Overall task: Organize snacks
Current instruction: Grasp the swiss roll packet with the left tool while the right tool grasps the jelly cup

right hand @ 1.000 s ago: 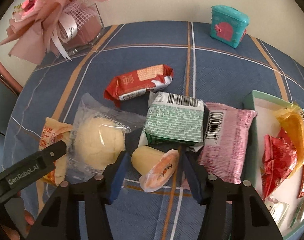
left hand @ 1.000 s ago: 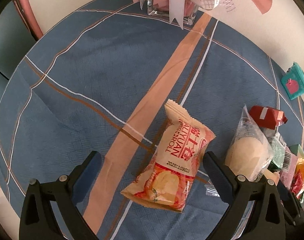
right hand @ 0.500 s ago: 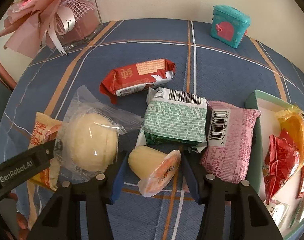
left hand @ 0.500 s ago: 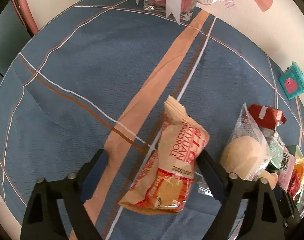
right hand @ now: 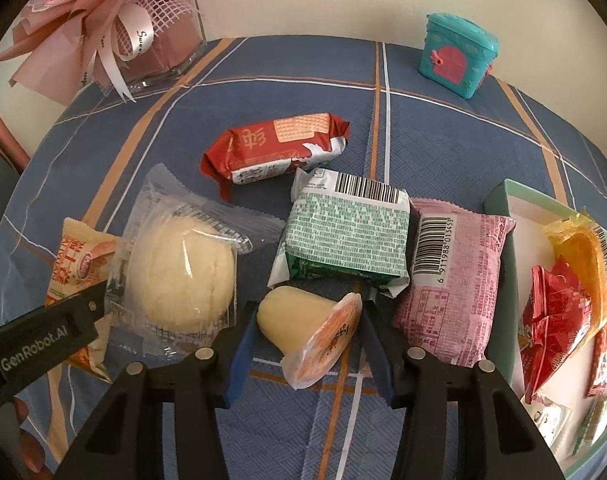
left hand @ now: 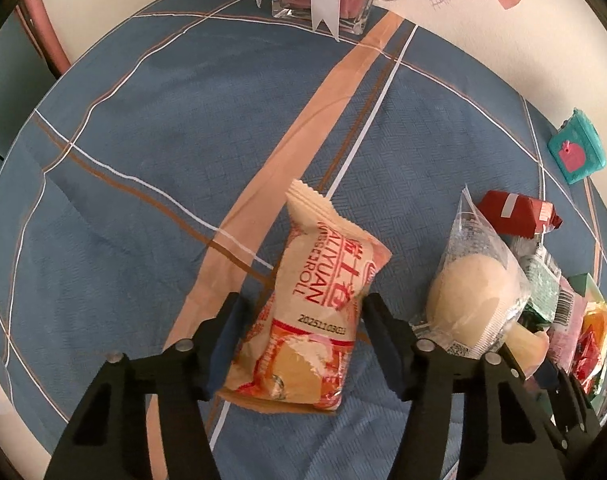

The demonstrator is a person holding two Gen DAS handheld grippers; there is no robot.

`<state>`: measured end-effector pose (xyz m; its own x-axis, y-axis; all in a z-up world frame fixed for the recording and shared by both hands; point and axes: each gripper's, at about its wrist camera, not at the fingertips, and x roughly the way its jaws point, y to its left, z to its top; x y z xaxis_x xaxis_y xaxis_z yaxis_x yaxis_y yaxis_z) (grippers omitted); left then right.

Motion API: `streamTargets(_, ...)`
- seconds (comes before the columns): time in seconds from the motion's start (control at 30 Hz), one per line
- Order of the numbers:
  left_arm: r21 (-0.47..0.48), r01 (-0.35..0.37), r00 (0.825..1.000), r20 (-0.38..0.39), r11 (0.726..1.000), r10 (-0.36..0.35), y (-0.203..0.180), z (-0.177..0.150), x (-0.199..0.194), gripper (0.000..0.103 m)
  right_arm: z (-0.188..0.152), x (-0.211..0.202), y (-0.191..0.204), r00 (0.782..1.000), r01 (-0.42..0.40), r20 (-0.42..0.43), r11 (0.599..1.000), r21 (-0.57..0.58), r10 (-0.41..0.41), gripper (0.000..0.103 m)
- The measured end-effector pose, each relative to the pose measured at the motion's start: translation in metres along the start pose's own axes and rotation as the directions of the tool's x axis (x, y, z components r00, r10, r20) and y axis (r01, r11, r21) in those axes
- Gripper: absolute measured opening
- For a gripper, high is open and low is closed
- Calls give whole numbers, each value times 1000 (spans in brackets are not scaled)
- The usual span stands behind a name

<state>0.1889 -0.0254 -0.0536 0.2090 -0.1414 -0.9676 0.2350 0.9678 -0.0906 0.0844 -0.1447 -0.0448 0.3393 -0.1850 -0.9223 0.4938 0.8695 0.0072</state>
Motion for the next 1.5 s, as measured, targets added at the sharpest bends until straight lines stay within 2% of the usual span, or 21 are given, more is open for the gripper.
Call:
streamTargets(0.27, -23, 10, 1000, 2, 1000, -10, 0, -18, -7, 52, -2, 0, 1, 1000, -6, -15, 1000, 3, 6, 52)
streamTargets(0.4, -41, 35, 999, 4, 999, -35, 5, -25, -16, 44, -5, -2, -3, 999, -18, -29, 1000, 12, 19, 52)
streamTargets(0.83, -60, 77, 997, 33, 995, -75, 10, -35, -39, 41, -19, -22, -21, 996, -72, -52, 996, 54, 75, 52)
streamTargets(1.2, -51, 86, 991, 106, 995, -80, 15, -42, -81, 41, -16, -55, -31, 995, -103, -8, 993, 62, 104, 51)
streamTargets(1.23, -50, 88, 991, 110, 995, -82, 13, -39, -81, 41, -16, -59, -32, 994, -107, -2, 992, 61, 108, 50)
streamTargets(1.33, -42, 89, 989, 122, 995, -84, 12, -41, -90, 41, -16, -69, -34, 992, -124, 14, 990, 61, 123, 38)
streamTargets(1.5, -40, 83, 989, 122, 996, -78, 7, -38, -88, 41, -17, -80, -34, 992, -125, 37, 991, 39, 124, 38)
